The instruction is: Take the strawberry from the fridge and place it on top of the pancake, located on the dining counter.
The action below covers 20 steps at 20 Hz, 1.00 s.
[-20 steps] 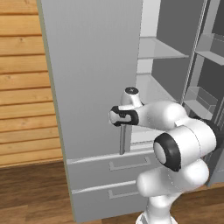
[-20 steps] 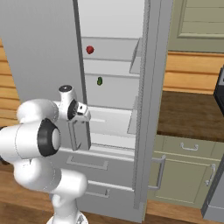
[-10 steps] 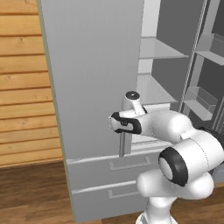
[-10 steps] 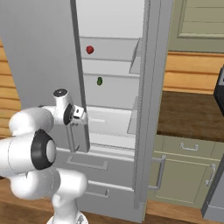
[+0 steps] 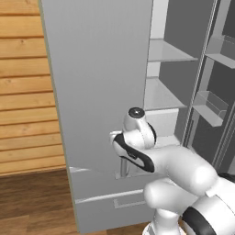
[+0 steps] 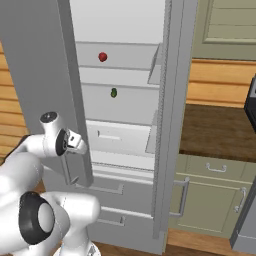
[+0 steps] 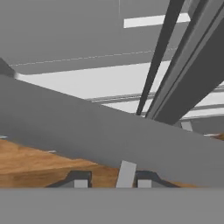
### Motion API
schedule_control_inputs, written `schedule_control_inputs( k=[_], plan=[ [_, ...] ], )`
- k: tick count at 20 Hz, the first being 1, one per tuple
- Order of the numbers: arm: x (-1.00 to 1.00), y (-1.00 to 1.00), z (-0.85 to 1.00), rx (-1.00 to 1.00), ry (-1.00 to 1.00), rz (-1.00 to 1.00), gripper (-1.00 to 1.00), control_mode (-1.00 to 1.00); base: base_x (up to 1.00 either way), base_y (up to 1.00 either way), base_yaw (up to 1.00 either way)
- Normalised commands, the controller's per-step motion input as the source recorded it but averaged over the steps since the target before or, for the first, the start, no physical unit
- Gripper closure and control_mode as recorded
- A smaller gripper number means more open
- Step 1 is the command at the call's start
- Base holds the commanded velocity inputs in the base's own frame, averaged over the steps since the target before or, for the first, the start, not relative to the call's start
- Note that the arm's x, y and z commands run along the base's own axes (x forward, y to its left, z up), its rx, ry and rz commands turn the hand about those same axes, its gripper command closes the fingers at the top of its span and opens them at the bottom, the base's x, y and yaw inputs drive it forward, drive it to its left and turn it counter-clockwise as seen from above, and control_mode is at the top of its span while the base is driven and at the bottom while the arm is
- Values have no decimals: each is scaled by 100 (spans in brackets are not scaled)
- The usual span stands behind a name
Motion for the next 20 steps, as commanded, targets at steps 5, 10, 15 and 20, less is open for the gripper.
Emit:
schedule_control_inputs(
  k=[5, 10, 15, 20],
  plan=[
    [-52, 64, 0, 0, 6, -9, 100, -100, 0, 0, 0],
    [-40, 63, -14, -6, 7, -5, -100, -100, 0, 0, 0],
    [-39, 6, -7, -2, 6, 1, -100, -100, 0, 0, 0],
    [-60, -11, 79, 11, -1, 0, -100, -100, 0, 0, 0]
  ],
)
